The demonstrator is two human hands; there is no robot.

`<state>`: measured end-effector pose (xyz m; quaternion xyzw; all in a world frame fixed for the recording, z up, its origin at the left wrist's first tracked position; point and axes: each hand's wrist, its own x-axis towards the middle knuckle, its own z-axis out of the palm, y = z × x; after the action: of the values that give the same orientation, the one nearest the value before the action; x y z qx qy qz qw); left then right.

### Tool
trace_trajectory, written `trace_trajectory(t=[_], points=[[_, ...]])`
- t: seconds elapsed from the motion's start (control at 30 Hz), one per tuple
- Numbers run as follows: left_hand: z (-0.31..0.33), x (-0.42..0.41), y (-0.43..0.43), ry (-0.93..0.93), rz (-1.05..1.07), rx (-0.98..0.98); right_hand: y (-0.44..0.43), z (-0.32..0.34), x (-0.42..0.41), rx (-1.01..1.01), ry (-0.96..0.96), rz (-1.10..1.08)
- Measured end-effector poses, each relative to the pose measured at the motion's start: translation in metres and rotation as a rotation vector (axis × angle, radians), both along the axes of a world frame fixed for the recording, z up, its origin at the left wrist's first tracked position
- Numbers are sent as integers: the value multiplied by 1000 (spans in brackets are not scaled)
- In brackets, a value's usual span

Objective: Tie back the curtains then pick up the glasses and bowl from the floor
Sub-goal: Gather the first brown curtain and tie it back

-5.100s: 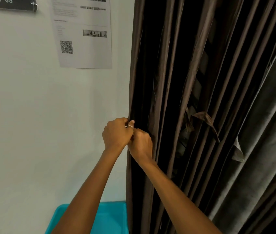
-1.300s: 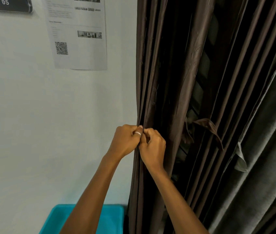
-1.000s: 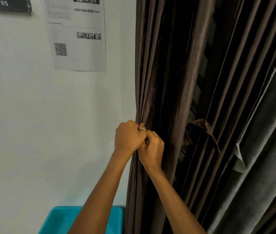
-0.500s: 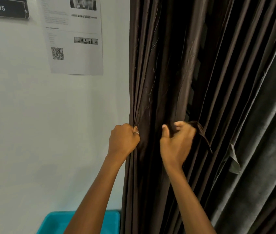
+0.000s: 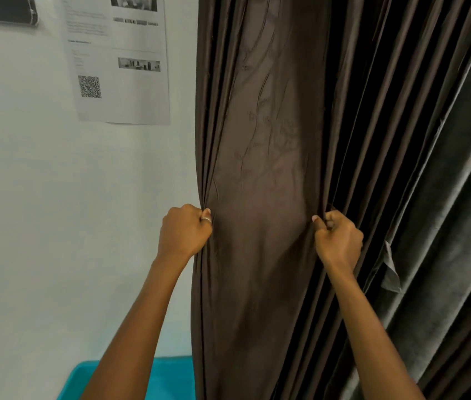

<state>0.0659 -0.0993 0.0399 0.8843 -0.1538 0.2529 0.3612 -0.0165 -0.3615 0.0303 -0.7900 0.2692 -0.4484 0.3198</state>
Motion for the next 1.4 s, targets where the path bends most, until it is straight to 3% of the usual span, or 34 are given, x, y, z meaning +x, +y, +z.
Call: trace_trajectory(t=[0.4, 0.87, 1.17, 1.4], points=[[-4, -19, -36, -52, -114, 34, 86, -22, 5, -257, -76, 253], [-18, -21, -39, -142, -314, -74, 117, -25, 13, -137, -149, 411], [-14, -29, -44, -22, -411, -140, 118, -28, 8, -121, -186, 419], [5, -36, -57, -22, -84, -31, 123, -31, 8, -132, -244, 422]])
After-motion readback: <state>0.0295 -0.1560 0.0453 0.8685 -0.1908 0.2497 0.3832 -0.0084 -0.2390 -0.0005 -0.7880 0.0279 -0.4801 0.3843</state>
